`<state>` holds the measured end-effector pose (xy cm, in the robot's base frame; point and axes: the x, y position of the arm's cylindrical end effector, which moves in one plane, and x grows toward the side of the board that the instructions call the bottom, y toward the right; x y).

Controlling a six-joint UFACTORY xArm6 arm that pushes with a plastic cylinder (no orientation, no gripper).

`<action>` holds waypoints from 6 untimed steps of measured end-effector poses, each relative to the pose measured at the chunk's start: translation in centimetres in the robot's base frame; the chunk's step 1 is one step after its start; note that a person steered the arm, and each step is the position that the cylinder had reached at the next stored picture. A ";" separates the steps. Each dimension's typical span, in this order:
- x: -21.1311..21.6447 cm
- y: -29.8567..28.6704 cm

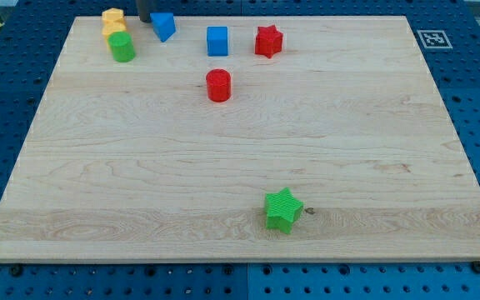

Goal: Push the blue cube in between the red circle and blue triangle

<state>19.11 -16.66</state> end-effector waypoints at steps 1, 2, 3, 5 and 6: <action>0.0 0.5; 0.1 5.4; 0.1 10.3; 3.9 15.8; 6.1 12.4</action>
